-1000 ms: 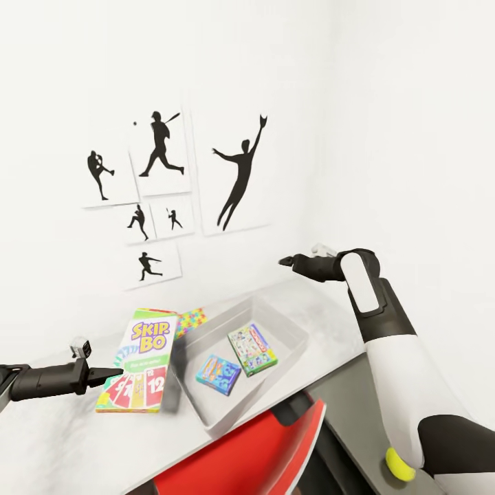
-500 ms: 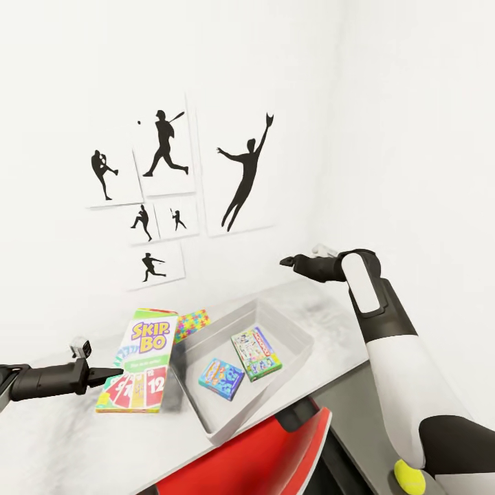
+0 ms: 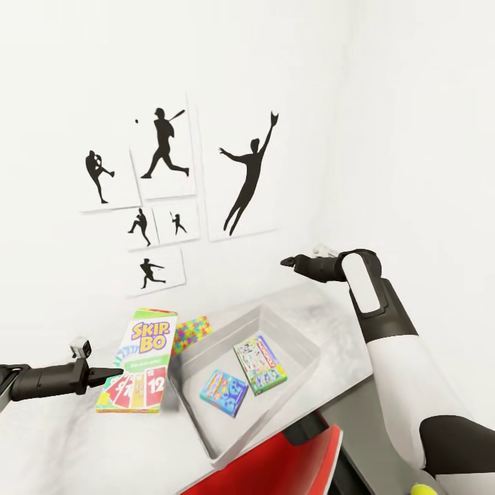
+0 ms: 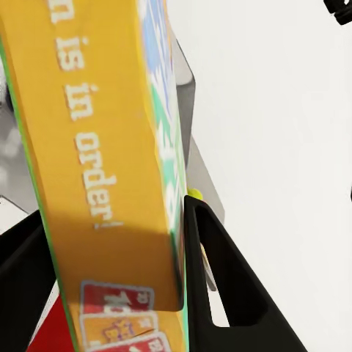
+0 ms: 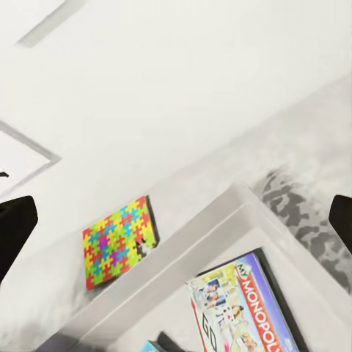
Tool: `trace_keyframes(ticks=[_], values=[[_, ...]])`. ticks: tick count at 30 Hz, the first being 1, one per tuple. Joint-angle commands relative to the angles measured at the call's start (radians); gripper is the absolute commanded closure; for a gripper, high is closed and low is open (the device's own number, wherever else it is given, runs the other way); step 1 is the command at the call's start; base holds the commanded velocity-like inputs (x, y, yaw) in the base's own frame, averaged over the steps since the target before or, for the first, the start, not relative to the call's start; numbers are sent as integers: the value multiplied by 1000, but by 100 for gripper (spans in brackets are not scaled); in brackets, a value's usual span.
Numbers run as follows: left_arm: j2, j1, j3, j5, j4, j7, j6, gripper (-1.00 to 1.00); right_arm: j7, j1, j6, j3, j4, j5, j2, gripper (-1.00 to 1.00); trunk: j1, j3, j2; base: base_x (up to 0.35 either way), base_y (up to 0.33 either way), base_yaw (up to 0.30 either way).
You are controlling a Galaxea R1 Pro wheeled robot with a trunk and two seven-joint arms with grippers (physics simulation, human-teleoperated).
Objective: Put all the toys in the child's room - the three board games (two on the bed and one on the table), the two jigsaw puzzles on the table, and the tennis ball on the table - inside the toy box on the table in the child's room.
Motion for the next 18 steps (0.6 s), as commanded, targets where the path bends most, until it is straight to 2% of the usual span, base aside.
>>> trace_keyframes(ticks=[1, 18], values=[[1, -1, -5, 3, 0, -4, 11, 100, -10, -1, 2, 0, -1, -10, 0, -100, 1, -2, -2, 104, 1, 0], [1, -1, -5, 3, 0, -4, 11, 100, -7, -3, 1, -4, -7, -15, 0, -100, 1, -2, -2, 12, 0, 0]])
